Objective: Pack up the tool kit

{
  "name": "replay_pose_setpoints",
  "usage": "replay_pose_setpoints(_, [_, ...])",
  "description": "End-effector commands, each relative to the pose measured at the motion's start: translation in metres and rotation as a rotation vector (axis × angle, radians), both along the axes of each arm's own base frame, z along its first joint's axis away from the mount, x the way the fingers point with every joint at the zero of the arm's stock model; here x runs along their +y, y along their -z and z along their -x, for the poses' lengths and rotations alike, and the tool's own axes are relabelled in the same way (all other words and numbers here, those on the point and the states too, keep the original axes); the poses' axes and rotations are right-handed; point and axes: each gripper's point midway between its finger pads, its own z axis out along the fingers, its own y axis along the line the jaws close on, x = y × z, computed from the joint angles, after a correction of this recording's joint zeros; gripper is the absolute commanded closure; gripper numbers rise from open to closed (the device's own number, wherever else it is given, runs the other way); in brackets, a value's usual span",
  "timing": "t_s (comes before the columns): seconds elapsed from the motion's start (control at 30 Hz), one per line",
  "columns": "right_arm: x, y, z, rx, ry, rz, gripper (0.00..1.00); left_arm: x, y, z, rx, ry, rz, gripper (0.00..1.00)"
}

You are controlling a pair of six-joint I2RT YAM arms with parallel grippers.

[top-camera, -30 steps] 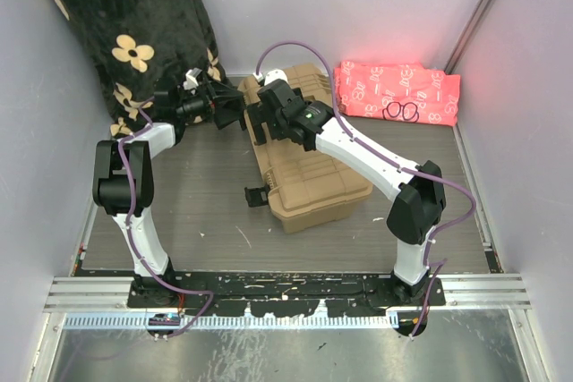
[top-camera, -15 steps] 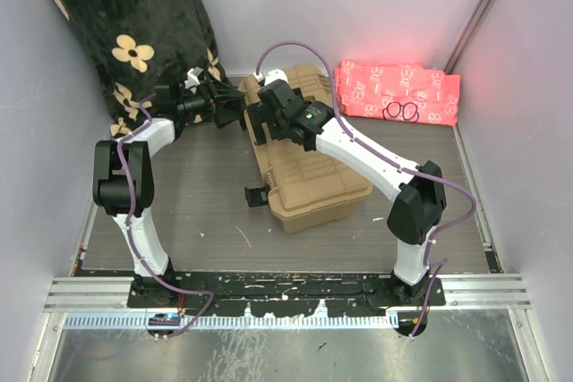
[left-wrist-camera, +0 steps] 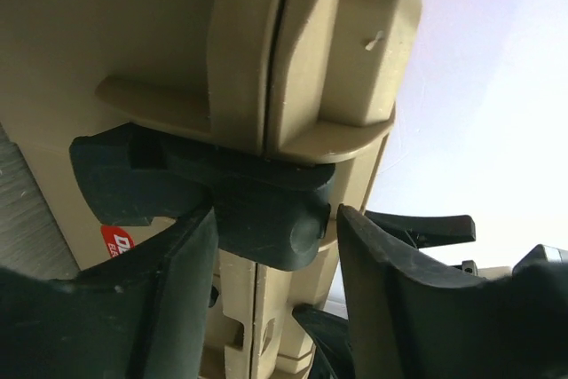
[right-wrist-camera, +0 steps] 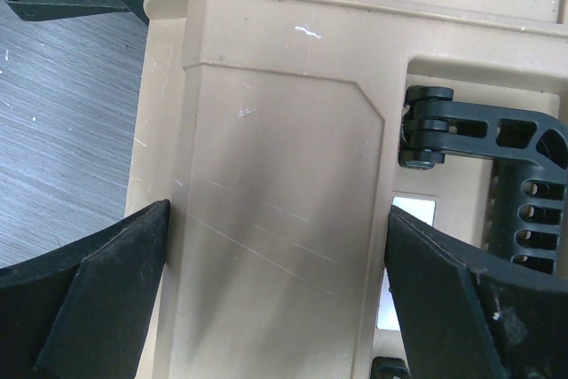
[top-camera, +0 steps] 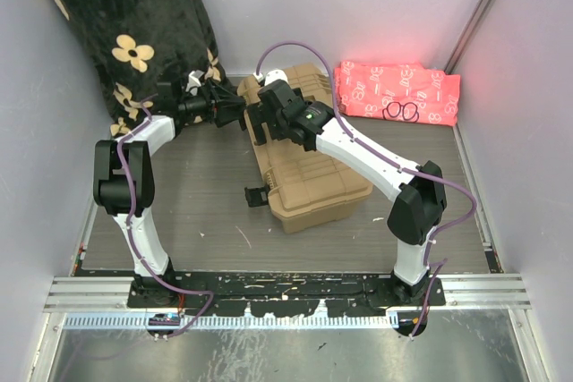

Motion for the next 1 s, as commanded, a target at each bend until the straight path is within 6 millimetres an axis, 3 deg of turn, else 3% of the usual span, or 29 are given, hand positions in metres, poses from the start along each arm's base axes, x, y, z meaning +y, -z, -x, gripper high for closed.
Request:
replay_pose_setpoints(0.0, [-0.034,0.155,0.155,0.772,-0.171,0.273,0.11,-0.044,-0.104,0.044,-0.292,0.239,0.093,0.53])
replay_pose_setpoints(0.2, [-0.032,0.157,0.154,0.774,-0.172,0.271,0.11,-0.041,-0.098,0.043,-0.276,0.25,0.098,0.97])
replay_pose_setpoints(0.23, [-0.032,0.157,0.155,0.773,-0.172,0.271,0.11,-0.04,-0.097,0.042,-0.273,0.25,0.098,1.0])
replay_pose_setpoints(0.97, [-0.032,0.16,0.154,0.787,-0.176,0.286,0.11,0.0,-0.08,0.05,-0.334,0.218,0.094,1.0])
